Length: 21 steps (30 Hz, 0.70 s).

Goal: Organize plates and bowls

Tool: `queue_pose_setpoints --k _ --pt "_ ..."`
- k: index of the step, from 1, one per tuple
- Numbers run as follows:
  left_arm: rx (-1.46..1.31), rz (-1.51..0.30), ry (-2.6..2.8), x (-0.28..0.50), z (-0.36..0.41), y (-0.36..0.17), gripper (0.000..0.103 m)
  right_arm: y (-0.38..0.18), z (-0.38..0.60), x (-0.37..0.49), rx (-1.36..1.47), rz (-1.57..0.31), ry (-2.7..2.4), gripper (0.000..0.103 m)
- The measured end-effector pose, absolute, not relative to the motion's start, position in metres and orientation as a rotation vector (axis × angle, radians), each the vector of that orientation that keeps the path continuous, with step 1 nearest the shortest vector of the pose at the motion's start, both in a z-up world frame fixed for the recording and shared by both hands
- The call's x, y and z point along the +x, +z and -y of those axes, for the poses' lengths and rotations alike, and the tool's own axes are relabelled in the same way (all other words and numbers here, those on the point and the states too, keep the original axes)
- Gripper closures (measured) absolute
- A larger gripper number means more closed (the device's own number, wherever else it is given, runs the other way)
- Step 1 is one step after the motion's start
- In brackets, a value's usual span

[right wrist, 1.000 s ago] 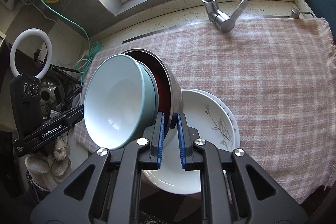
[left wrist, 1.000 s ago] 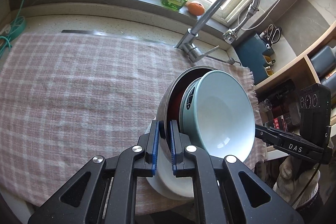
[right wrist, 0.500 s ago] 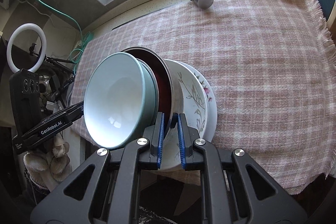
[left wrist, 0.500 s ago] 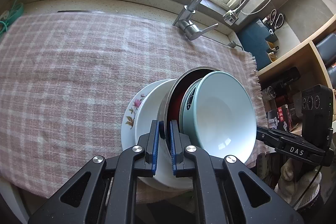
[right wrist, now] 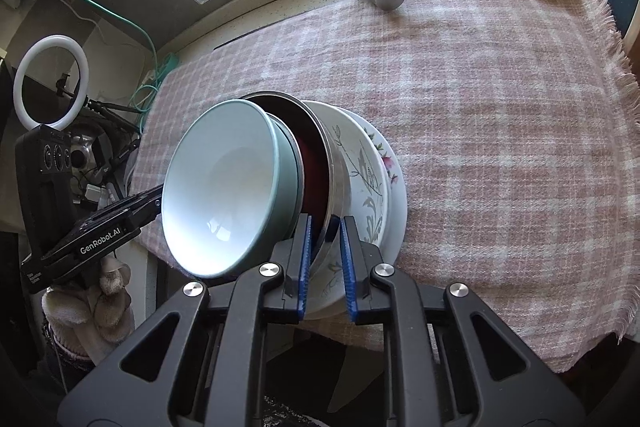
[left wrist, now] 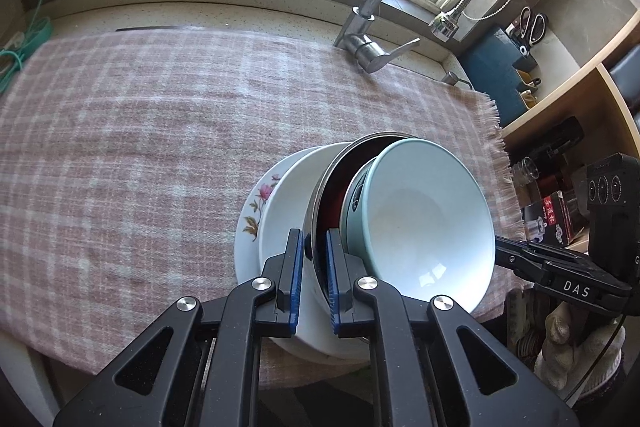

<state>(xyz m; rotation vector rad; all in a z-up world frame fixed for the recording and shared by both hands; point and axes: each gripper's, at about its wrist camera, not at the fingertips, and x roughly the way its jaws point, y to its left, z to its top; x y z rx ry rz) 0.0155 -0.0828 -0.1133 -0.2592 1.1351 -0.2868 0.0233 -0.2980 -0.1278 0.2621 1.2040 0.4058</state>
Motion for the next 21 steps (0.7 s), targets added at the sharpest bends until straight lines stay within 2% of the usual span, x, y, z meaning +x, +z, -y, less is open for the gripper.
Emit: queue_pose_setpoints --k 8,10,12,13,18,19,21 --pt "-0.225 -1.11 -0.256 0.009 0.079 -0.109 0.088 -0.121 0.303 0.019 0.253 -1.185 0.393 0.086" --pt "-0.219 -1.103 -0.251 0.007 0.078 -0.106 0.087 -0.119 0.302 0.016 0.242 -1.174 0.386 0.083" --pt "-0.21 -1.093 -0.246 0.005 0.076 -0.104 0.084 -0.115 0.302 0.014 0.229 -1.159 0.38 0.077" --pt "-0.205 -1.085 -0.243 0.003 0.076 -0.102 0.081 -0.113 0.302 0.012 0.223 -1.149 0.376 0.076" --pt "-0.171 -1.047 -0.227 -0.006 0.073 -0.09 0.08 -0.102 0.299 0.003 0.178 -1.1 0.356 0.073" --pt "-0.162 -1.04 -0.223 -0.008 0.073 -0.088 0.08 -0.1 0.299 0.001 0.169 -1.087 0.35 0.071" --pt "-0.149 -1.02 -0.219 -0.013 0.074 -0.082 0.077 -0.094 0.299 -0.004 0.157 -1.054 0.337 0.055"
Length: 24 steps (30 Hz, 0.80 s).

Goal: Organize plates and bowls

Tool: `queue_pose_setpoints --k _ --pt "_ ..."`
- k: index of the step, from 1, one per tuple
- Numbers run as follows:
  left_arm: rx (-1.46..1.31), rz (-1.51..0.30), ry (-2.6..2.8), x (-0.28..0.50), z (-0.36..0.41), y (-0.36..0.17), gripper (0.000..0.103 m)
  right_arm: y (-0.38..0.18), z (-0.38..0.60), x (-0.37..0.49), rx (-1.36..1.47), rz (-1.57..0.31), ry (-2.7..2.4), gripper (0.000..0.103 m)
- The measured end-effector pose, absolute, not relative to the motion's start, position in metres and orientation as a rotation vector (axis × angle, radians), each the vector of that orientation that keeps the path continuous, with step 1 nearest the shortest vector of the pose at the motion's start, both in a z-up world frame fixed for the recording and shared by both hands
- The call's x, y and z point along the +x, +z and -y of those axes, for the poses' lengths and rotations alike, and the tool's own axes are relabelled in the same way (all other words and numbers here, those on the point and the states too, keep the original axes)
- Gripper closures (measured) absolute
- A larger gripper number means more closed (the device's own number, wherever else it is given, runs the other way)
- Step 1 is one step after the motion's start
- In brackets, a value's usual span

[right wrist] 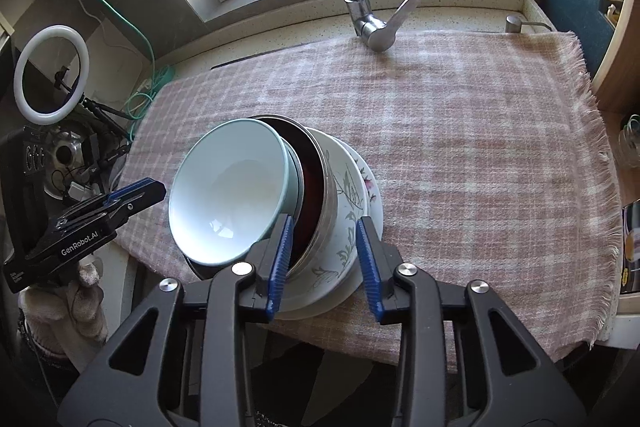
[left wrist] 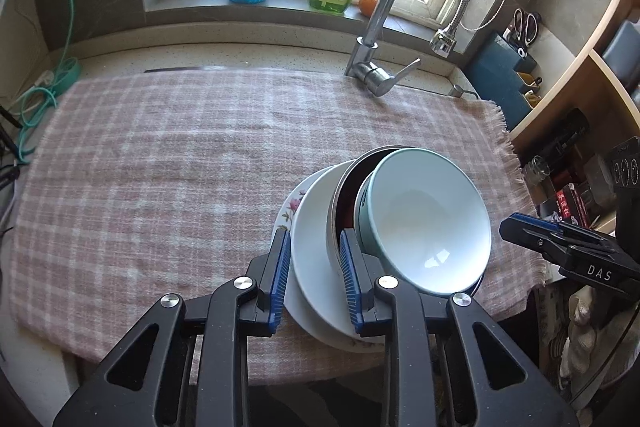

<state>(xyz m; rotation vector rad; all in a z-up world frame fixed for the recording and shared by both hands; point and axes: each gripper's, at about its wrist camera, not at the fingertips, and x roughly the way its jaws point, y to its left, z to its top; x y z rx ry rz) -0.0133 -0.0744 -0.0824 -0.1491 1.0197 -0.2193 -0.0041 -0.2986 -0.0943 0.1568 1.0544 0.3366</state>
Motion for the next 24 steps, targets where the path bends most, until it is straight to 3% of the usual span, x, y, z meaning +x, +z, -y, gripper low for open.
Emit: queue_pose_setpoints --k 4,6,9,11,15,24 --pt "-0.135 -0.98 -0.207 -0.026 0.076 -0.072 0.071 -0.085 0.297 -0.015 0.129 -0.999 0.31 0.052" --pt "-0.133 -0.973 -0.2 -0.03 0.078 -0.069 0.069 -0.081 0.295 -0.021 0.117 -0.975 0.299 0.044" --pt "-0.114 -0.945 -0.187 -0.039 0.082 -0.062 0.055 -0.075 0.292 -0.029 0.103 -0.94 0.29 0.038" --pt "-0.096 -0.923 -0.174 -0.045 0.084 -0.055 0.054 -0.069 0.289 -0.036 0.09 -0.917 0.283 0.038" --pt "-0.095 -0.883 -0.157 -0.052 0.087 -0.041 0.044 -0.053 0.284 -0.047 0.062 -0.85 0.271 0.022" --pt "-0.075 -0.878 -0.136 -0.057 0.093 -0.037 0.042 -0.04 0.277 -0.058 0.038 -0.796 0.258 0.01"
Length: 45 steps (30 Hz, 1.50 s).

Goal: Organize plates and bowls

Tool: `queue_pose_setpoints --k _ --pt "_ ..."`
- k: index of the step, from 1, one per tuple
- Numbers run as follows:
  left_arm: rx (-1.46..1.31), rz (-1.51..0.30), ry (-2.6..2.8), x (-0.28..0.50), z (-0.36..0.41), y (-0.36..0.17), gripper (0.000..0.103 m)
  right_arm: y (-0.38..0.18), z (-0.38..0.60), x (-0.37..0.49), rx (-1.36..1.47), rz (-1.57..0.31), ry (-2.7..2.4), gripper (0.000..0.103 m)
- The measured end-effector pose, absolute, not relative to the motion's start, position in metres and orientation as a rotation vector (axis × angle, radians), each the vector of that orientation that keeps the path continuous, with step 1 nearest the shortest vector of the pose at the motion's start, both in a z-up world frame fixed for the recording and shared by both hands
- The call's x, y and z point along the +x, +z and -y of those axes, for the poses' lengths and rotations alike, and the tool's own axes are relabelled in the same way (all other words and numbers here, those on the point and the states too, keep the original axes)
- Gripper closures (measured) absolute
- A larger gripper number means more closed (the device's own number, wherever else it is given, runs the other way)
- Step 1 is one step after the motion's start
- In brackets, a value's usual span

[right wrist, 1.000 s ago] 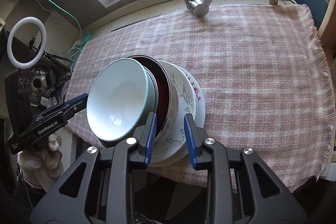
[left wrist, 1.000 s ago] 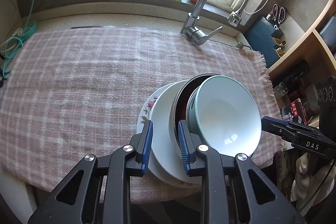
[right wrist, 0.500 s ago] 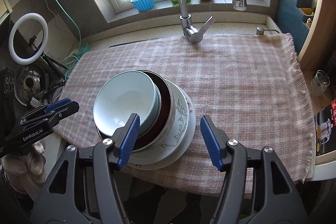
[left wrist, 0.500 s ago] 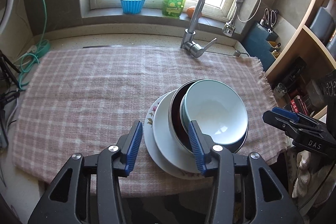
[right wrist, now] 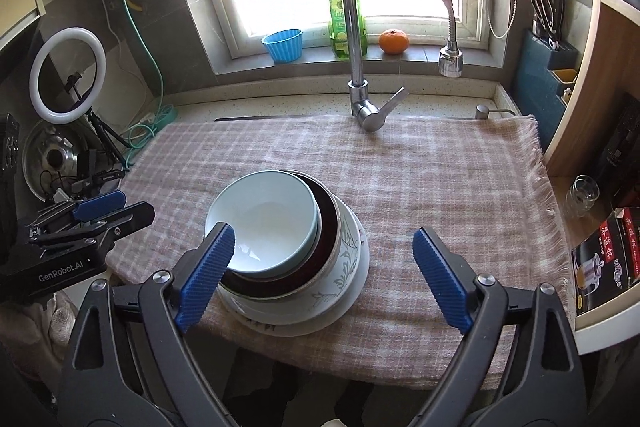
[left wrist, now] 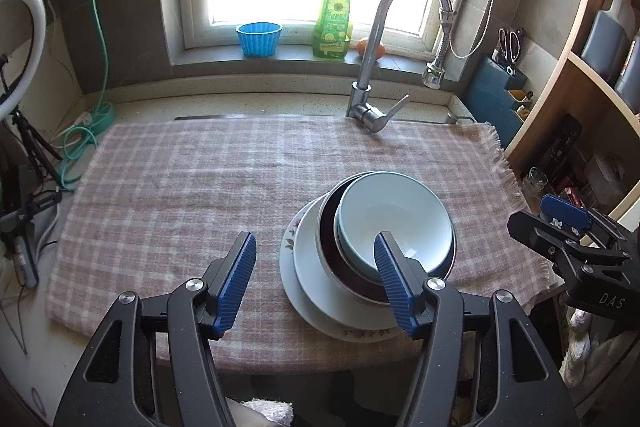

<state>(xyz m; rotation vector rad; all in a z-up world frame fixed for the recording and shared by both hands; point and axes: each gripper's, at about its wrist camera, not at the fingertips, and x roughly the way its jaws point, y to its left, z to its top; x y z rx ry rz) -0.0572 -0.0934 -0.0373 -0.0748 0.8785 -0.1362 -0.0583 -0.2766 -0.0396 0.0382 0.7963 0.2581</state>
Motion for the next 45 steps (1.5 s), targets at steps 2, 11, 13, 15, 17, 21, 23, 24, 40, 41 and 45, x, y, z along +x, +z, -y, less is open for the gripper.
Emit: queue_pose_setpoints --k 2,11,13,15,17,21,23,24,40,41,45 --pt "-0.082 -0.884 -0.135 -0.058 0.093 -0.038 0.042 -0.04 0.276 -0.058 0.038 -0.8 0.258 0.01" --pt "-0.075 -0.883 -0.122 -0.057 0.094 -0.036 0.042 -0.043 0.28 -0.052 0.065 -0.812 0.255 0.01" --pt "-0.075 -0.883 -0.122 -0.057 0.094 -0.036 0.042 -0.043 0.28 -0.052 0.065 -0.812 0.255 0.01" --pt "-0.075 -0.882 -0.121 -0.057 0.094 -0.036 0.042 -0.043 0.281 -0.051 0.066 -0.811 0.254 0.01" --pt "-0.073 -0.882 -0.122 -0.057 0.094 -0.036 0.042 -0.043 0.281 -0.051 0.066 -0.812 0.255 0.01" --pt "-0.071 -0.884 -0.126 -0.056 0.095 -0.037 0.042 -0.043 0.281 -0.05 0.065 -0.813 0.256 0.01" --pt "-0.071 -0.884 -0.125 -0.057 0.095 -0.037 0.042 -0.043 0.281 -0.049 0.065 -0.814 0.255 0.01" --pt "-0.072 -0.885 -0.126 -0.057 0.095 -0.037 0.042 -0.043 0.281 -0.049 0.066 -0.814 0.255 0.01" --pt "-0.066 -0.893 -0.128 -0.053 0.099 -0.038 0.042 -0.045 0.281 -0.047 0.074 -0.815 0.247 0.01" --pt "-0.067 -0.893 -0.129 -0.053 0.099 -0.038 0.042 -0.045 0.281 -0.047 0.074 -0.814 0.247 0.01" --pt "-0.067 -0.897 -0.135 -0.051 0.099 -0.04 0.042 -0.045 0.281 -0.046 0.075 -0.814 0.246 0.01"
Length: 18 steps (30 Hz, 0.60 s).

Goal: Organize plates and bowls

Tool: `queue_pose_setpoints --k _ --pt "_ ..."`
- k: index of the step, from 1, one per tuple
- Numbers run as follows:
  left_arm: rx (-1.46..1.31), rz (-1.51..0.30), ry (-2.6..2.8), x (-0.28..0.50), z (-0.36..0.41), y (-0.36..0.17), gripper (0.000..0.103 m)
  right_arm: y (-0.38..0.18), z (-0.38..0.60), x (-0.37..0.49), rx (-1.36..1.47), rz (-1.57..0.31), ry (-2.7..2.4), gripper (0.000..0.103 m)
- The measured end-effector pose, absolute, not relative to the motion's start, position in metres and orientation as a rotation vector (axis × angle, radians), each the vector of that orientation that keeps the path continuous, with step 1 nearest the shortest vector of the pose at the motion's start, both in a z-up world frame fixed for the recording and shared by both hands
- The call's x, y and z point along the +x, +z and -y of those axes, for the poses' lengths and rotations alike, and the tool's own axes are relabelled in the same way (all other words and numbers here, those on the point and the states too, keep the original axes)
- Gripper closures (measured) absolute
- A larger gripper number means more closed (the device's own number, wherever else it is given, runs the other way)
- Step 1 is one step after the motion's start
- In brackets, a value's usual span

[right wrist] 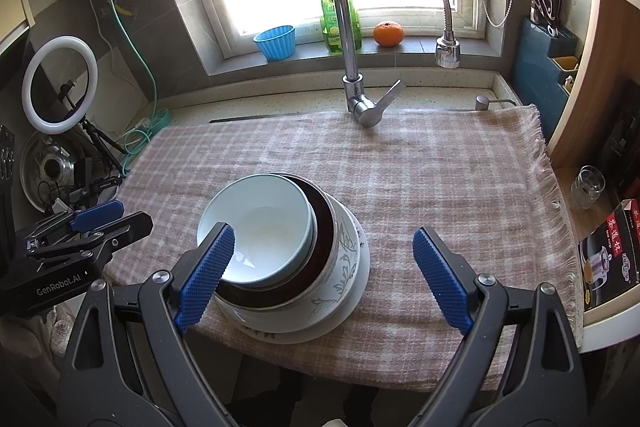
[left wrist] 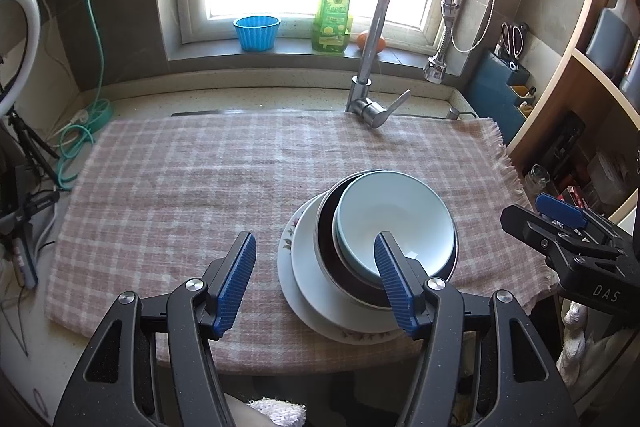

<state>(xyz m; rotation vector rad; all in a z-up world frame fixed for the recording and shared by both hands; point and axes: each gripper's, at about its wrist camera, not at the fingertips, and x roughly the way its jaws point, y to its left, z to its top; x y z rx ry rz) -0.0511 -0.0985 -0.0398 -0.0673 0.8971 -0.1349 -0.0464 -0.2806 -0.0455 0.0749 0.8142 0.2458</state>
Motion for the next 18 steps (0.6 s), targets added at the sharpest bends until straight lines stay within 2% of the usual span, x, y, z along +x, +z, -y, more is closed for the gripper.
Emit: queue_pose_setpoints --k 18 --pt "-0.067 -0.877 -0.118 -0.043 0.0904 -0.0413 0.042 -0.0538 0.2759 -0.0373 0.047 -0.832 0.248 0.01"
